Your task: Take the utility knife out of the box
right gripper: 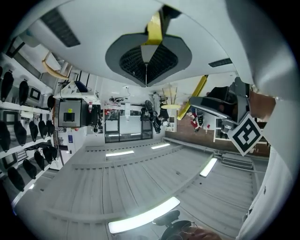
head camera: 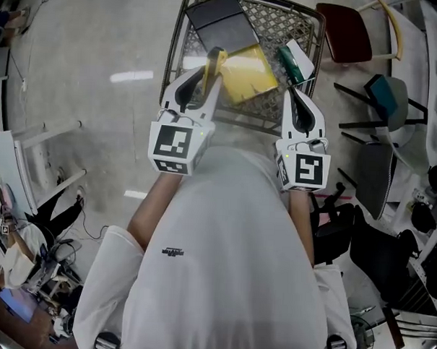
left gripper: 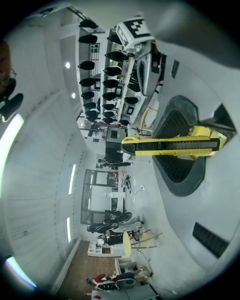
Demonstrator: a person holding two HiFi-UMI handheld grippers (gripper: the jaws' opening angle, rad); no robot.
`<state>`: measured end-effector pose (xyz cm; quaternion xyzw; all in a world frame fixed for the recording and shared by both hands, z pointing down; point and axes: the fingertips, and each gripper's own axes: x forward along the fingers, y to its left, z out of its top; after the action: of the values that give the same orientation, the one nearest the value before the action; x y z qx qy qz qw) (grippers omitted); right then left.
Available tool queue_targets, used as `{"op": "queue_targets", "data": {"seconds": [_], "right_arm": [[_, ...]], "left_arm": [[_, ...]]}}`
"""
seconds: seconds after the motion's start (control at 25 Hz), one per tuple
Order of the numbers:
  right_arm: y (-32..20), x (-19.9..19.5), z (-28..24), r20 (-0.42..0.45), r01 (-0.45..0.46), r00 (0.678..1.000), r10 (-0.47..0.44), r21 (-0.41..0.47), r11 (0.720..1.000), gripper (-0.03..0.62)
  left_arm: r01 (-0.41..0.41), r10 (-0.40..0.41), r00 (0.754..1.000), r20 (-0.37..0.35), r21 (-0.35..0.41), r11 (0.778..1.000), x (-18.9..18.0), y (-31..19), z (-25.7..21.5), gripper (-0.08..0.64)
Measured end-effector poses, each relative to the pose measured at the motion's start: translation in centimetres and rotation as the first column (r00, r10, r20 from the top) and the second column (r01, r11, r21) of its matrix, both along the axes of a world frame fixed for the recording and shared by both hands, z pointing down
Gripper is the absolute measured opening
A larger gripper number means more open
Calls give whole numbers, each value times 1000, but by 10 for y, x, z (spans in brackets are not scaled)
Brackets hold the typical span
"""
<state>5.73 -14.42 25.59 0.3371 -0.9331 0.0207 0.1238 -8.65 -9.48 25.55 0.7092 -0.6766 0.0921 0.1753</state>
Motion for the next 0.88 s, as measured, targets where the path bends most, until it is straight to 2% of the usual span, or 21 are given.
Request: {"op": "queue_targets", "data": {"seconds": [0.56,0.88], "right_arm": [[8,-2,-31,19,13,1000,-14,58,998,0],[10,2,-29,21,16,1000,-17,57,998,0]], "left_arm": [[99,-101,995,12,132,986,-34,51,-42,107],[127,-130,992,8,148,981,-38,59,-39,107]]}}
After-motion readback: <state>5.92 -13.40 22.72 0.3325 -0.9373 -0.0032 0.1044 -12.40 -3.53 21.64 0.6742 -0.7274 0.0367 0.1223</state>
